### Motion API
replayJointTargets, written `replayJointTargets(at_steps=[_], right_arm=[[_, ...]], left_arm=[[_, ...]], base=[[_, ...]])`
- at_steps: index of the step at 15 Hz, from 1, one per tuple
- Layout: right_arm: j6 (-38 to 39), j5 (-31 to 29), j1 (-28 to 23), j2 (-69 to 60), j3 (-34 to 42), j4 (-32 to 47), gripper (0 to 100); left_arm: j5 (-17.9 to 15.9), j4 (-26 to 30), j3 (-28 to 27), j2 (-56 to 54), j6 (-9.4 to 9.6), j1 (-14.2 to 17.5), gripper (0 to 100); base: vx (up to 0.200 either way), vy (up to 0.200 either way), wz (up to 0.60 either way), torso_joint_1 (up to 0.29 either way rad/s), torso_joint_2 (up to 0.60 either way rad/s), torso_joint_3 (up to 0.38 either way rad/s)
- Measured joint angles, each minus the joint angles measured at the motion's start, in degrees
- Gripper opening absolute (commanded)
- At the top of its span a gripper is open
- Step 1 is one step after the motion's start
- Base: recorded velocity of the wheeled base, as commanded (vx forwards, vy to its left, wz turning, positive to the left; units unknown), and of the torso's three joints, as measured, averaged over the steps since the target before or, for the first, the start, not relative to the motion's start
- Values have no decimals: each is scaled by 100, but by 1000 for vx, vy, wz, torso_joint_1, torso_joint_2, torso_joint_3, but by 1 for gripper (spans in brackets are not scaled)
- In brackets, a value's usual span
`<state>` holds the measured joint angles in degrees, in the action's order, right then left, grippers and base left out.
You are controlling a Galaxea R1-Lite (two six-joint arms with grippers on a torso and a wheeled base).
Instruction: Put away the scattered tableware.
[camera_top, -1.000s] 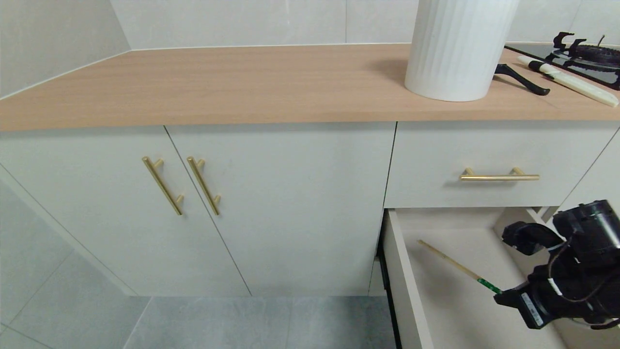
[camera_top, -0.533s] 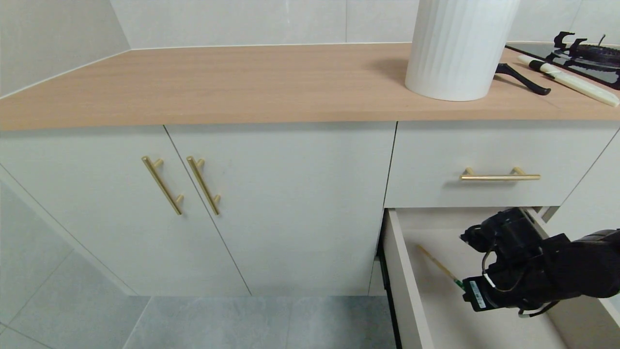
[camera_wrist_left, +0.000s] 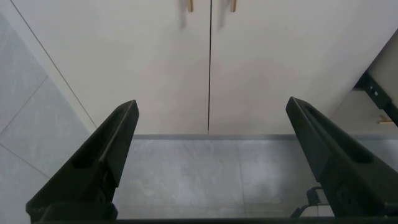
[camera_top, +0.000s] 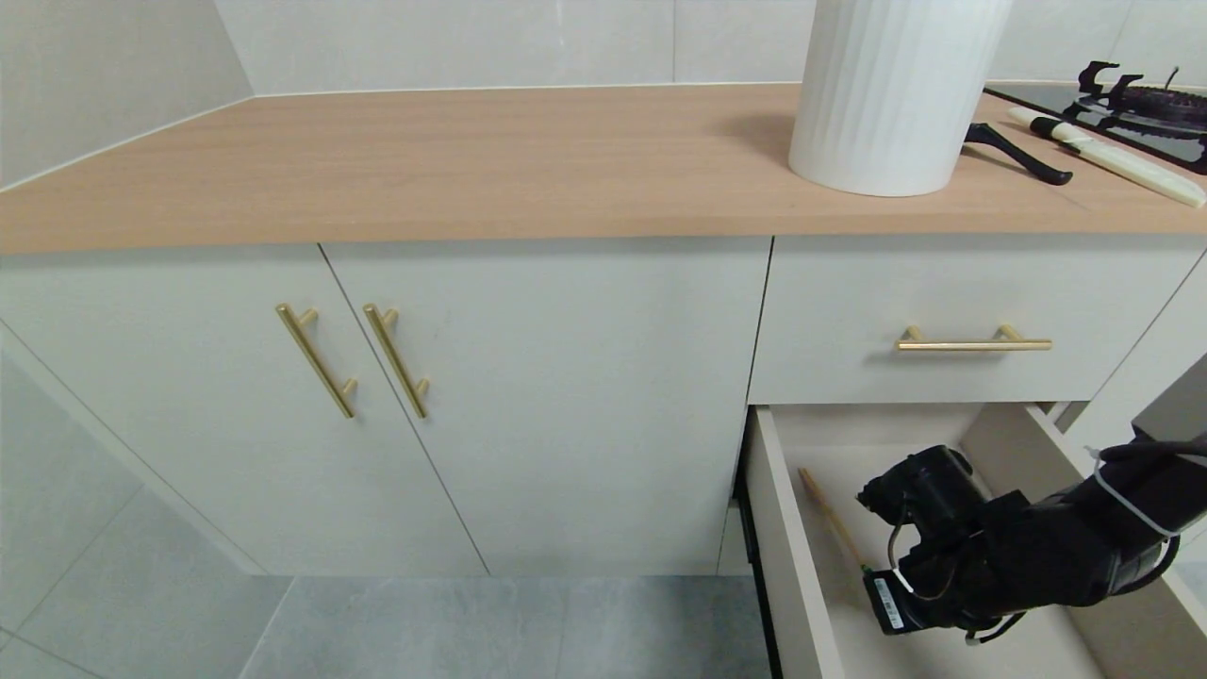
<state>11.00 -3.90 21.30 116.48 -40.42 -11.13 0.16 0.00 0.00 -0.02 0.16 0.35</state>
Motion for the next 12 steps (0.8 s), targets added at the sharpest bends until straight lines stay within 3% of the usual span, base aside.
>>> replayJointTargets(at_steps=[2, 3, 12], right_arm=[[2, -20, 39, 133, 46, -145, 0], [0, -30, 44, 166, 57, -173, 100], [132, -44, 48, -138, 84, -134, 100]], left_arm=[[0, 0, 0, 0, 2, 0, 100], [0, 0, 0, 0, 0, -2, 100], [0, 0, 0, 0, 2, 0, 100]], base=[[0, 0, 0, 0, 0, 0], [0, 0, 0, 0, 0, 0], [0, 0, 0, 0, 0, 0]])
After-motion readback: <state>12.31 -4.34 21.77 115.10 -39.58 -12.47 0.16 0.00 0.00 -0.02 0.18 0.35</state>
